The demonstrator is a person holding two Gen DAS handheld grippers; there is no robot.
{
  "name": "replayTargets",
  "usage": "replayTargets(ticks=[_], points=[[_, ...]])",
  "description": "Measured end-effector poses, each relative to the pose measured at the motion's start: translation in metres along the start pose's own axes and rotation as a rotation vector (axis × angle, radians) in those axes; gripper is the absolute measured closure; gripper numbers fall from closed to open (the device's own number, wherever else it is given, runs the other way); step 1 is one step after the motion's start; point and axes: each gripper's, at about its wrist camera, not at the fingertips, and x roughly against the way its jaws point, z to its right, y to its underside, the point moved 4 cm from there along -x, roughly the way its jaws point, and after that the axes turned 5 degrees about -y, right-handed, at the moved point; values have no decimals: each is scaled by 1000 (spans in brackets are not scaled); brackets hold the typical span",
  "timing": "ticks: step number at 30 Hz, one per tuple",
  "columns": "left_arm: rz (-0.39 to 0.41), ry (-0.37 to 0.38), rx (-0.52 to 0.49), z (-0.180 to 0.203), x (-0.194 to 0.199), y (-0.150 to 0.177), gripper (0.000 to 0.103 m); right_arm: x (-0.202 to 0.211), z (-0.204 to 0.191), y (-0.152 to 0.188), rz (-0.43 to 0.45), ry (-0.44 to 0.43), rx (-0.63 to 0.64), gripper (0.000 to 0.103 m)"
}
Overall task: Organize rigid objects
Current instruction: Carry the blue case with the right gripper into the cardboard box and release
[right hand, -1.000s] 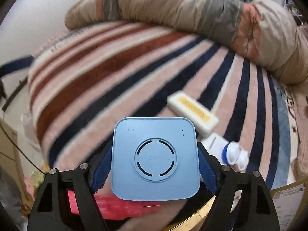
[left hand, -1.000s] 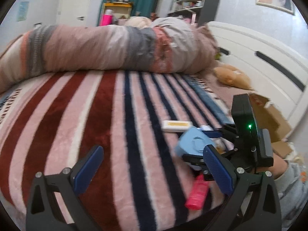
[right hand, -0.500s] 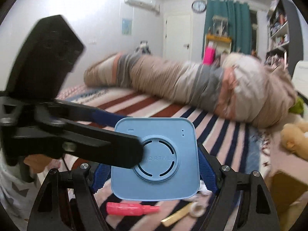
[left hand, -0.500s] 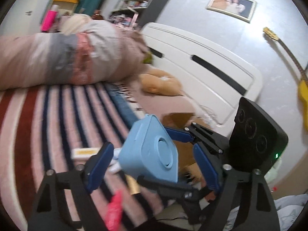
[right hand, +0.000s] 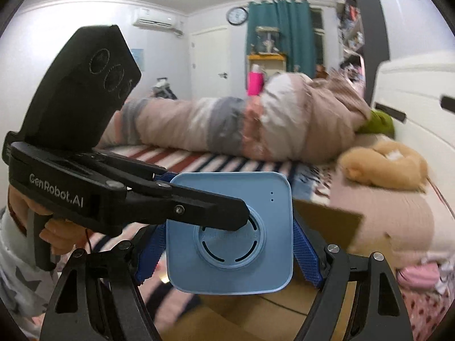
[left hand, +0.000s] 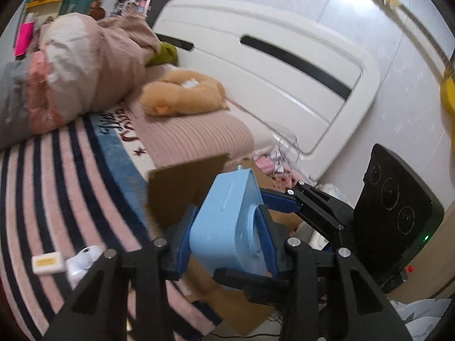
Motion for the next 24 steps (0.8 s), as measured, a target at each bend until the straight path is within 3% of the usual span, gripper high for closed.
replayTargets(ticks=[6, 15, 17, 20, 24], points=[[-87, 1, -23, 12, -44, 5, 65, 5, 45, 28, -91, 4, -104, 25], [-152, -34, -68, 13, -71, 12, 64, -10, 53, 46, -207, 12, -121, 24], [-149, -32, -64, 12, -69, 11, 58, -13, 54, 46, -223, 16, -121, 15], [-125, -61, -64, 9, -61, 9, 39, -14, 51, 45, -233, 23, -110, 9], [-83, -80, -65, 3, -38, 5, 37, -12, 44, 40, -232, 46, -88, 7]])
